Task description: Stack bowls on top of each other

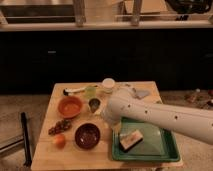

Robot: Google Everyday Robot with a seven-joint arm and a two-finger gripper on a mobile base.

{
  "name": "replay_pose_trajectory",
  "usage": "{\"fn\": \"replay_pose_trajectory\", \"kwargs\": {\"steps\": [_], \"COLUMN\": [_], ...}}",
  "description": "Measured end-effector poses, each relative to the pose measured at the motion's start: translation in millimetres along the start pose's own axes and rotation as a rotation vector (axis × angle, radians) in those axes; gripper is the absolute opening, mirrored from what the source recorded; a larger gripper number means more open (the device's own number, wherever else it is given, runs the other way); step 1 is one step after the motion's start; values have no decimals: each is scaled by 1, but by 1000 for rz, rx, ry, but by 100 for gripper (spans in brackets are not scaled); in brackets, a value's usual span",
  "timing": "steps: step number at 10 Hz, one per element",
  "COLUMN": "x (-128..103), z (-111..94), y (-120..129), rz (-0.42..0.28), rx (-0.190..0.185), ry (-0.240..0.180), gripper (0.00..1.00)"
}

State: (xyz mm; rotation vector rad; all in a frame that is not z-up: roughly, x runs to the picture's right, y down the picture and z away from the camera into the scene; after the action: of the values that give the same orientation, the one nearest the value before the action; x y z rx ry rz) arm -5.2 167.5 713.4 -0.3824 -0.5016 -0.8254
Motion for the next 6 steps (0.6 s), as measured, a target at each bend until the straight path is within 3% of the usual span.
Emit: {"fn": "replay_pose_trajectory", "kwargs": {"steps": [6], "x": [-32], "z": [30], "y": [-4], "rz": [-94], "rx": [41], "ry": [-54], "gripper": [80]}}
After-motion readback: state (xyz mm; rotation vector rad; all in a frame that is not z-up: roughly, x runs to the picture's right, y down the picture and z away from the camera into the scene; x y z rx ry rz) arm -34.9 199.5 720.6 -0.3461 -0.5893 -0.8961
